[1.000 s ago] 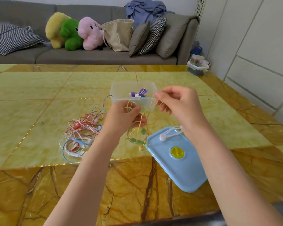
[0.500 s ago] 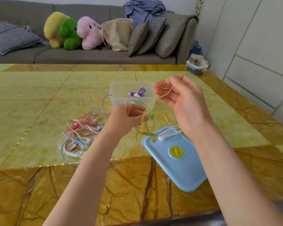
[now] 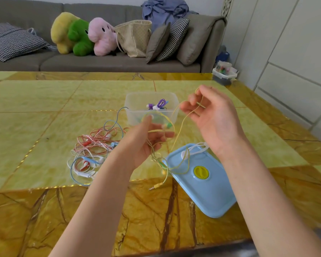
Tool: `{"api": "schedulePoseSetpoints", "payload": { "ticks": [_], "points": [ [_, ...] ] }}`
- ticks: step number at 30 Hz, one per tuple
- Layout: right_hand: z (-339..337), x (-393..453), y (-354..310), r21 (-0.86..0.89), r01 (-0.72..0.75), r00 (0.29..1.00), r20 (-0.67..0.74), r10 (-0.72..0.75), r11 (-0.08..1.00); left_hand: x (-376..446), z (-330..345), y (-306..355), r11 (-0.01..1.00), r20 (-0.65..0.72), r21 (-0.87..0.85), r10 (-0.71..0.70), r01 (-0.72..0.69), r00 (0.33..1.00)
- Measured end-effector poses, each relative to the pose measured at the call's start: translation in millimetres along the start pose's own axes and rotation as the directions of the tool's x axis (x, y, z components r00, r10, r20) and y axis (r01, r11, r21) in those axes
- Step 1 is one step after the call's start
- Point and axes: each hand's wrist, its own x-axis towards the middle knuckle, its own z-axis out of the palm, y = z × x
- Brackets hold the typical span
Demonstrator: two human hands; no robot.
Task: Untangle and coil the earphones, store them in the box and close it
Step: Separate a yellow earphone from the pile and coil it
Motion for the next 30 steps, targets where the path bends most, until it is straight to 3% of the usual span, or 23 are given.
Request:
{"api": "schedulePoseSetpoints", "payload": {
  "ticks": [3, 5, 10, 14, 20, 25, 30],
  "points": [
    [-3, 1, -2, 0.128, -0.06, 0.998, -0.015, 0.062, 0.99, 2, -11, 5, 0.971, -0.038, -0.239, -0.023, 0.013, 0.999],
    [-4, 2, -2, 0.165, -0.102, 0.992, -0.051, 0.111, 0.981, 0, -16, 8, 0.933, 0.012, -0.356, -0.043, 0.044, 0.999],
    [-8, 5, 1, 0.055, -0.119, 0.974, -0.188, 0.127, 0.991, -7, -17, 12, 0.892, 0.151, -0.452, 0.055, 0.019, 0.987],
    [-9, 6, 4, -0.057, -0.1, 0.974, -0.208, 0.087, 0.993, -8, -18, 16, 0.932, 0.207, -0.349, 0.18, -0.1, 0.962],
    [0, -2, 13, -0.413, -0.037, 0.999, -0.001, 0.04, 0.91, -10, -4, 9, 0.985, 0.187, -0.037, 0.171, -0.167, 0.967],
    [-11, 9, 12, -0.434, 0.074, 0.96, -0.211, -0.182, 0.898, -7, -6, 7, 0.988, 0.111, 0.085, 0.117, -0.127, 0.987],
    [-19, 11, 9, -0.5, 0.085, 0.926, -0.279, -0.253, 0.862, -6, -11, 9, 0.991, 0.012, 0.052, 0.127, -0.127, 0.992]
  ]
}}
